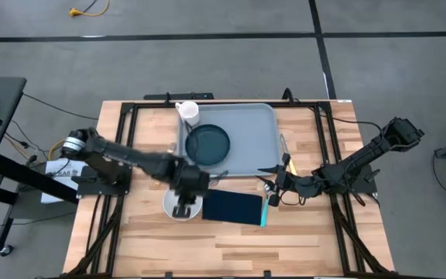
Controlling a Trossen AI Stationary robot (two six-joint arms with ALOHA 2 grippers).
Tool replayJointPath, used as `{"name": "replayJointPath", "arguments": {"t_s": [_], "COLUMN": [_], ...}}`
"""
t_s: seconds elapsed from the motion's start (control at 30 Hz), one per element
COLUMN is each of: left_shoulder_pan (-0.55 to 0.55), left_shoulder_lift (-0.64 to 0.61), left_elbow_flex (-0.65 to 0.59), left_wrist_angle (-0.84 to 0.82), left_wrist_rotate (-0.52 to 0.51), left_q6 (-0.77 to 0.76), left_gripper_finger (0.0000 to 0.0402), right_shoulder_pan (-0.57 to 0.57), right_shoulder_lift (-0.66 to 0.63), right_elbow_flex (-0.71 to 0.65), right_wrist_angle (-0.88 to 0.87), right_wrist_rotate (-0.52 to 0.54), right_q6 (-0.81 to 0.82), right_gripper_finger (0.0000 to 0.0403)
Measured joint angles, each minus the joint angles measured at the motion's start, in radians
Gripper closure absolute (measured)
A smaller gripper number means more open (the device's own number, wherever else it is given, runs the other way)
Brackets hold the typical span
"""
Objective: Set up tray
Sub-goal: Put the white bowl on the green plate on the gray tray
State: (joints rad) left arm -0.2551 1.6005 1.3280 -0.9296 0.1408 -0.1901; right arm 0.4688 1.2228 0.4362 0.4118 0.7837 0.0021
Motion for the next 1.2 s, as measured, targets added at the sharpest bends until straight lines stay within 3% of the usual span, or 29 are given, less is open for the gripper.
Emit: {"name": "replayJointPath", "arguments": {"t_s": [0.3,0.63,1.0,1.2], "left_shoulder_pan": [-0.294,-0.438,-0.429,-0.413], "left_shoulder_lift": [0.002,0.003,0.004,0.005], "left_elbow_flex": [-0.024,-0.024,-0.024,-0.1], "left_wrist_angle": [0.003,-0.003,-0.004,0.034], "left_wrist_rotate": [-0.309,-0.405,-0.413,-0.383], "left_q6": [-0.209,-0.307,-0.364,-0.373], "left_gripper_finger": [0.0345,0.0338,0.0272,0.0262], "right_shoulder_pan": [0.0,0.0,0.0,0.0], "right_shoulder_lift": [0.0,0.0,0.0,0.0], "right_elbow_flex": [0.0,0.0,0.0,0.0], "right_wrist_angle": [0.001,0.001,0.001,0.001], "right_wrist_rotate": [-0.001,-0.001,-0.001,-0.001], "right_q6": [0.009,0.009,0.017,0.017], "right_gripper_finger": [0.0301,0.0301,0.0301,0.0301]}}
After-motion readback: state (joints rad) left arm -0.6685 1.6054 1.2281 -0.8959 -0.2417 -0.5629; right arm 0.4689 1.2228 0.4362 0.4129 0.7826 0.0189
